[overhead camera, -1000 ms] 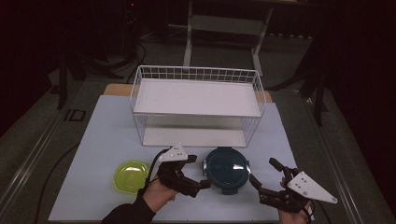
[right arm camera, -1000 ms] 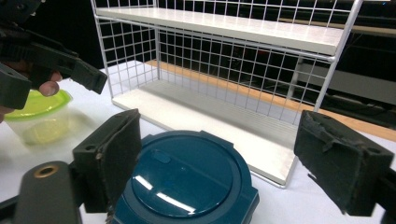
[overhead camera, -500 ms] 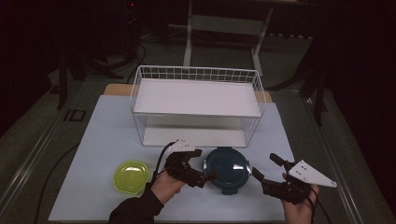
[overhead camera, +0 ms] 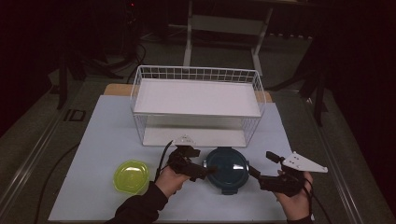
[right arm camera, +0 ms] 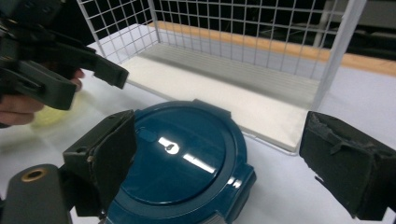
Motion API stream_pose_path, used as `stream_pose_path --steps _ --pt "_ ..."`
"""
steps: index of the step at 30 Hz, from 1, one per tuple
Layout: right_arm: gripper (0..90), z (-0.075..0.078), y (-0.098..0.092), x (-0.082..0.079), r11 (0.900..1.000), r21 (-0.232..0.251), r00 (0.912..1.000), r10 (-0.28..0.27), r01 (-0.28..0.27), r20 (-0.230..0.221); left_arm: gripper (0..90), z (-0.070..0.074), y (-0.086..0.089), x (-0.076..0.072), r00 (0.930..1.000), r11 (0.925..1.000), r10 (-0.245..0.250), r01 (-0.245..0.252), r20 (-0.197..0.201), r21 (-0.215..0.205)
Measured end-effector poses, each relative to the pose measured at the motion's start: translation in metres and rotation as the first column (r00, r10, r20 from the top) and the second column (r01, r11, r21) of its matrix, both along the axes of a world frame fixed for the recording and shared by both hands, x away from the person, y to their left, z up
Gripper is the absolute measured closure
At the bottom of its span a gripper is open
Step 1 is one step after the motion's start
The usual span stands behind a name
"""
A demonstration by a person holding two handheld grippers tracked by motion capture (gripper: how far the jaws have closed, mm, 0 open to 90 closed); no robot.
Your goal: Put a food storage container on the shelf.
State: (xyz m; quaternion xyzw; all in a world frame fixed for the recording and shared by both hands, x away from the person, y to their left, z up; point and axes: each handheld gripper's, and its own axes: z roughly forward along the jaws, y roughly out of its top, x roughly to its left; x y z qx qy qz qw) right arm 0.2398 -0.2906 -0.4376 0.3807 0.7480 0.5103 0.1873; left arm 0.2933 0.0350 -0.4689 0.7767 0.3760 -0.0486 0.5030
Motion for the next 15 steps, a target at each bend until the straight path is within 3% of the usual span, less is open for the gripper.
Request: stream_pose_path --steps 7,15 --pt "13.7 -0.008 -0.005 0.007 1.0 0.013 0.9978 -0.001 0.002 -0.066 3.9 -0.013 0.003 0.007 0.9931 0.999 0.042 -0.04 -0.11 0.018" --pt "17.3 -0.016 -0.008 0.014 1.0 0.015 0.99 0.009 -0.007 -0.141 14.0 -0.026 0.004 0.016 0.9621 0.9964 0.084 -0.077 -0.259 0.036"
